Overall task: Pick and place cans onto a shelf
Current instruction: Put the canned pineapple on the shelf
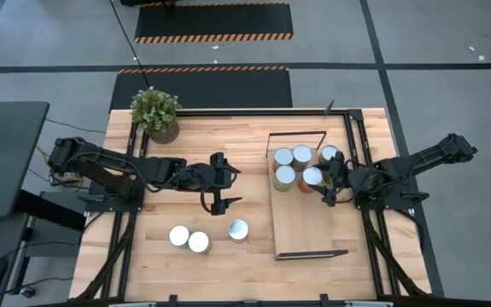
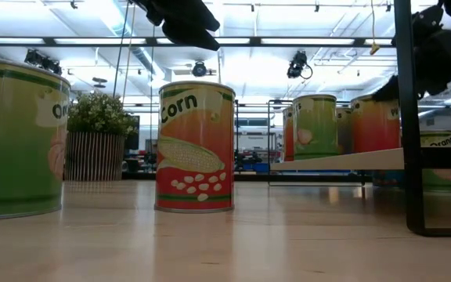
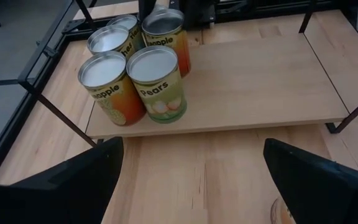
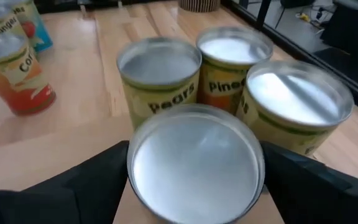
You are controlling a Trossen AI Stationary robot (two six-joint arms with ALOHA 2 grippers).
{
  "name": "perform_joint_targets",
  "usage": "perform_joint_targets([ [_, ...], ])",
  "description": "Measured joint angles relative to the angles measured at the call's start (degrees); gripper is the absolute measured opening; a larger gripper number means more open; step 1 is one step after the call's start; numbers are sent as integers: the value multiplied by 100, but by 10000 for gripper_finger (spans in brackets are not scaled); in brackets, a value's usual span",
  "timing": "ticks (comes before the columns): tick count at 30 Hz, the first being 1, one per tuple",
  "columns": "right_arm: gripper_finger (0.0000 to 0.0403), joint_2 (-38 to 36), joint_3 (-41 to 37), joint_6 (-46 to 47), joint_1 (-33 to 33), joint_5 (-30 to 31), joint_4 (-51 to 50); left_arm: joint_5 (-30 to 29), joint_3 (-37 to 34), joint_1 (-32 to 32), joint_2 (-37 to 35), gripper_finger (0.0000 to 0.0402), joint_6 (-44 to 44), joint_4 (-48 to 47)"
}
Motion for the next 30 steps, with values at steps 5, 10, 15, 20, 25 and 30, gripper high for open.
perform_joint_targets([
  [5,354,2,205,-243,0,0,-27,2,0,0,0,393,-2,-1],
  [10,354,98,409,-331,0,-2,-27,292,0,15,0,393,-93,-7],
  [15,354,533,625,-358,2,-8,157,253,9,26,297,393,-292,245],
  [20,354,1063,857,-583,2,-16,275,-332,9,32,866,393,-166,811],
  [25,354,1558,1189,-566,83,-34,68,-244,9,125,1229,393,-140,1185],
  [30,354,2129,1910,-326,361,39,-987,-91,7,210,1266,393,-146,1190],
])
